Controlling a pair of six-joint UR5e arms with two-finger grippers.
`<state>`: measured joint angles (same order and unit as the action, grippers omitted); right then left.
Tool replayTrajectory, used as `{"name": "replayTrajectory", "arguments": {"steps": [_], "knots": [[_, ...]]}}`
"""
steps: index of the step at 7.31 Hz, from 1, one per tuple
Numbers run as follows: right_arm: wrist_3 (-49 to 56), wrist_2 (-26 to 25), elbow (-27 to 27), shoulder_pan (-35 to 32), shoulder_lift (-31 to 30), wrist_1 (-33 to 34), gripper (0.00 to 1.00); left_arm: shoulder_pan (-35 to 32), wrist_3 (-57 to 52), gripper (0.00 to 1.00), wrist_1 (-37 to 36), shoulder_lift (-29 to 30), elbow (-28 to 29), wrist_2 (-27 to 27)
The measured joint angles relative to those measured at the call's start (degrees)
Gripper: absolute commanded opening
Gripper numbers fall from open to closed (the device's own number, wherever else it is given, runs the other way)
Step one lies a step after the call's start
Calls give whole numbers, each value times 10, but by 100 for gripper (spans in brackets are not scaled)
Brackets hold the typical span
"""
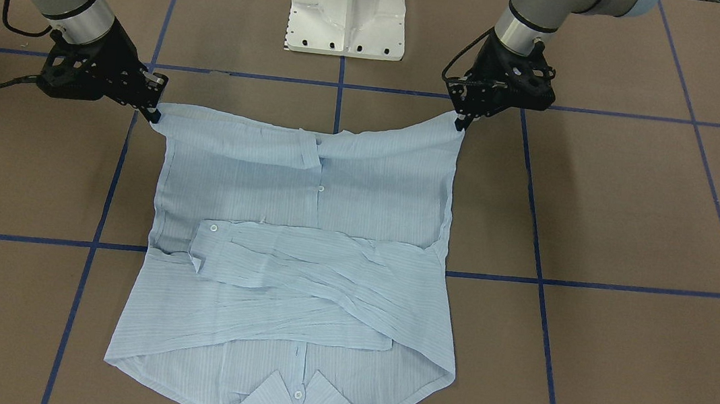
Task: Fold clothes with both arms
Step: 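Grasp the hem corners with both grippers and carry them up to the collar, then lay the hem at the collar, open both grippers and raise them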
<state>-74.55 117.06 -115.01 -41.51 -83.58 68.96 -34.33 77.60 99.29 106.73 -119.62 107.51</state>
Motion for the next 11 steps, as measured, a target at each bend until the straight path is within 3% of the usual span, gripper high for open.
{"name": "replayTrajectory", "arguments": {"steps": [2, 5, 7, 11], "knots": [[-1, 31, 42, -58, 59, 1, 0, -53, -14, 0, 1, 31, 33, 15], [-1, 62, 163, -135, 180, 2, 0, -124, -16, 0, 17, 128, 157, 31], [4, 75, 244, -167, 237, 2, 0, -171, -16, 0, 57, 173, 246, 41], [18, 88, 366, -180, 305, 1, 0, -185, 29, 0, 176, 249, 426, 42]]}}
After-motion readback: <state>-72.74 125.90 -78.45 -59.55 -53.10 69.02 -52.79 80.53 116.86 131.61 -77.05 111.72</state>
